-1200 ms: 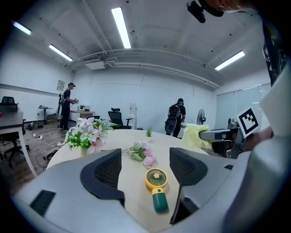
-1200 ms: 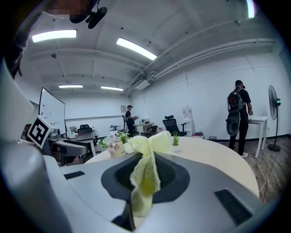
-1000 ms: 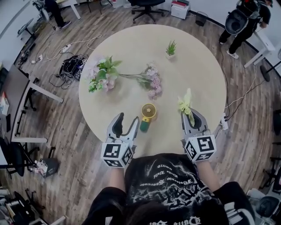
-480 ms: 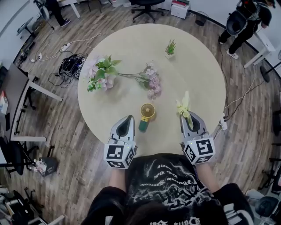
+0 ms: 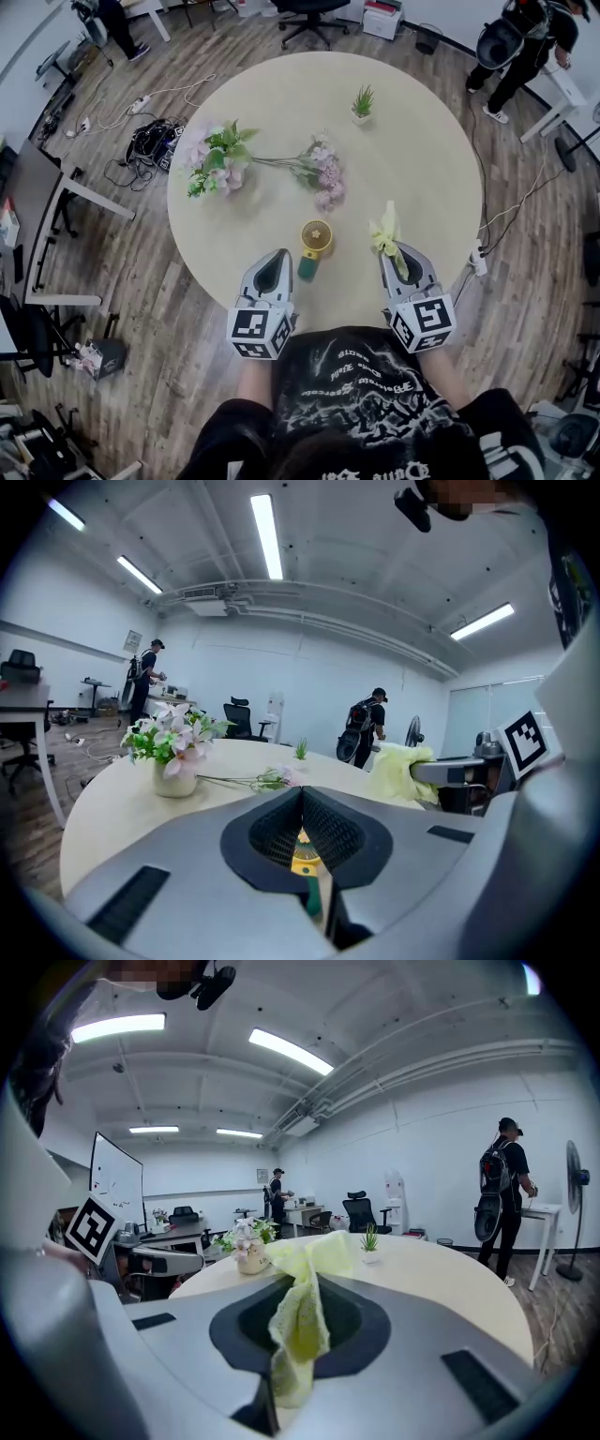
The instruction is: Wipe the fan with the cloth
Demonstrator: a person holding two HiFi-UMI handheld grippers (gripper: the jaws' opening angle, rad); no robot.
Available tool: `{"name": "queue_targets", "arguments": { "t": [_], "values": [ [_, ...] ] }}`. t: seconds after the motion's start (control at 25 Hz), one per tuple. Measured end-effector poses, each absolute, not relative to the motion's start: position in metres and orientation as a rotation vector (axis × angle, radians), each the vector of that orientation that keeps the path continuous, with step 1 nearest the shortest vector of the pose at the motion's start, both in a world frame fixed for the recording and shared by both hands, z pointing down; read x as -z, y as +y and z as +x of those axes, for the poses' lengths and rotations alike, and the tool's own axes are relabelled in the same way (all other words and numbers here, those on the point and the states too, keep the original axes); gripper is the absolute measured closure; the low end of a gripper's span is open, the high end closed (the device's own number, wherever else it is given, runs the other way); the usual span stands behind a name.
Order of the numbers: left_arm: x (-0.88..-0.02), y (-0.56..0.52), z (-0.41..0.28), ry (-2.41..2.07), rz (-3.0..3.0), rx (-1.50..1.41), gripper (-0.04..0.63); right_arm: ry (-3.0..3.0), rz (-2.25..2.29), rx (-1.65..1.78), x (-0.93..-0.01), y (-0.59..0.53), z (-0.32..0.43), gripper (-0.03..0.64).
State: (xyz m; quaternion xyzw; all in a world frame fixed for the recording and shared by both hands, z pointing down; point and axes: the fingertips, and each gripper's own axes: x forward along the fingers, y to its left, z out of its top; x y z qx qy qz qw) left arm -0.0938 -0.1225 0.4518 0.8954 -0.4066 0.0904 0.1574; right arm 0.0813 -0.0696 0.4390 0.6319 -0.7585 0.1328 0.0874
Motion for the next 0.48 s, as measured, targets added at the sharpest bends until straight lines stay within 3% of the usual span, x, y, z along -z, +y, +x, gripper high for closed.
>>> {"name": "queue_targets", "arguments": {
  "t": [0.48],
  "values": [
    [-0.469, -0.103, -0.095, -1.154, 2.557, -0.328, 0.575, -2.230, 1.840, -0.372, -0.450, -0.054, 0.077, 0.574]
  ]
}}
